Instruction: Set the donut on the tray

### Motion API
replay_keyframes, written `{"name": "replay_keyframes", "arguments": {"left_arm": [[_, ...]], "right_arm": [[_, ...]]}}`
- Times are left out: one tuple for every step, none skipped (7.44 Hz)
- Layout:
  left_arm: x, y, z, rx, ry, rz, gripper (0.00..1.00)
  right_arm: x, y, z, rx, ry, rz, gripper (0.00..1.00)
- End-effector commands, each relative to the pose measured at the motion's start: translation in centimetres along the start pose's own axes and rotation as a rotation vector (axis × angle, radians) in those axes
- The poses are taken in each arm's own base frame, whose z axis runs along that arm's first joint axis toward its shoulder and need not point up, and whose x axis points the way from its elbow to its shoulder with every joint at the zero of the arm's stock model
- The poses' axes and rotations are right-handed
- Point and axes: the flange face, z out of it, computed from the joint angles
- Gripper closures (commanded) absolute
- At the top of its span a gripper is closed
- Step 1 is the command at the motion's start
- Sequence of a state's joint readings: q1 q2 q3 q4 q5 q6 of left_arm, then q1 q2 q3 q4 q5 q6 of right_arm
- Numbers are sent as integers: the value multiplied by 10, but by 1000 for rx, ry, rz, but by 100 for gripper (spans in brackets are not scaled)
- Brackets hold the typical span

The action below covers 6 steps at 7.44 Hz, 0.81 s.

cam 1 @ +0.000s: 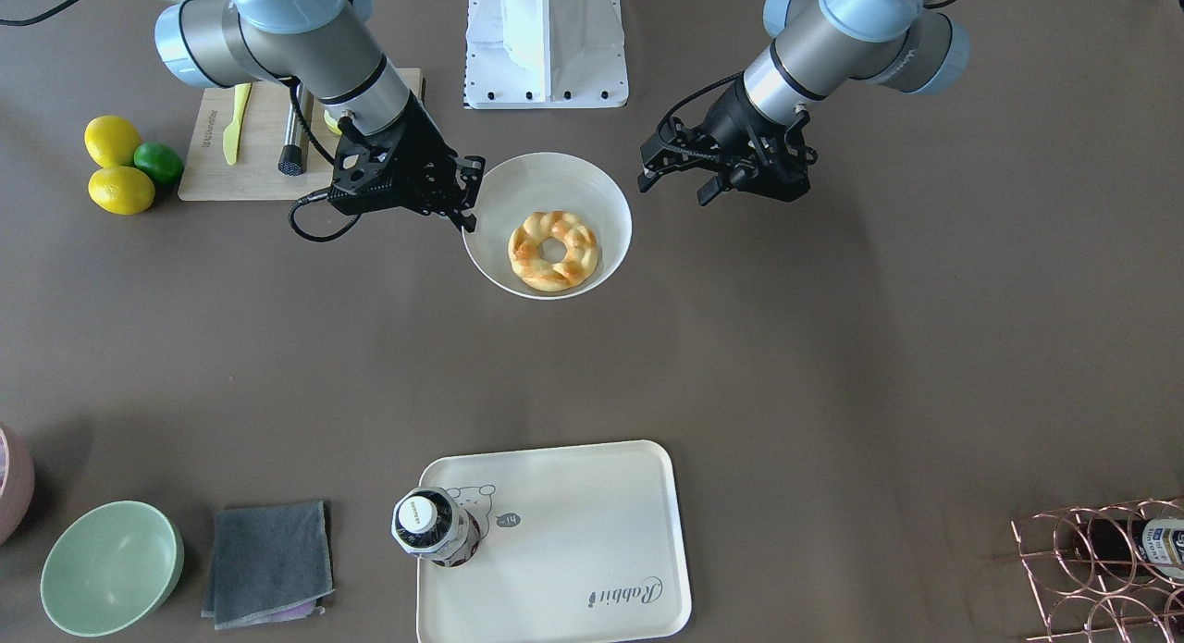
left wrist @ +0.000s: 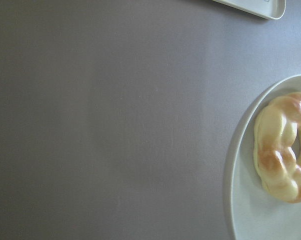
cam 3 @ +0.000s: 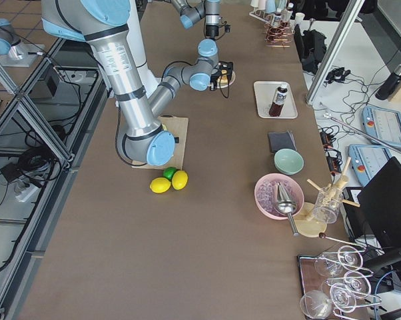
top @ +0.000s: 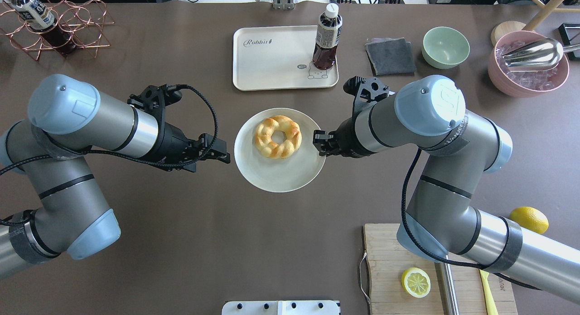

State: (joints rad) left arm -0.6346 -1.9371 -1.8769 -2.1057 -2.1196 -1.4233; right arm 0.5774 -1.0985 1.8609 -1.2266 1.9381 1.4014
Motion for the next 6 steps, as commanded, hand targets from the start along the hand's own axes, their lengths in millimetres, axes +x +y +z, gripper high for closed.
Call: {"name": "replay_keyframes", "arguments": {"left_arm": [[13,11,16,12,-33,-10,14],[17,12,15,13,-29,-8,23],[17,11,15,14,-28,-9,32],[18,12,13,15,-24,-6,36],[19,12,12,15,-23,-6,43],[17,10,12,18,-26,-8,49]], "right_arm": [[-18,14,7,24,0,-19,100],[-20,16,7,22,-3,-21,100],[-20,18,8,18,-3,-23,100],[-22,23,11,10,-4,-27,100],[-22,24,11,11,-2,-28,100],[-25,25,8,11,-11,-31,100]]}}
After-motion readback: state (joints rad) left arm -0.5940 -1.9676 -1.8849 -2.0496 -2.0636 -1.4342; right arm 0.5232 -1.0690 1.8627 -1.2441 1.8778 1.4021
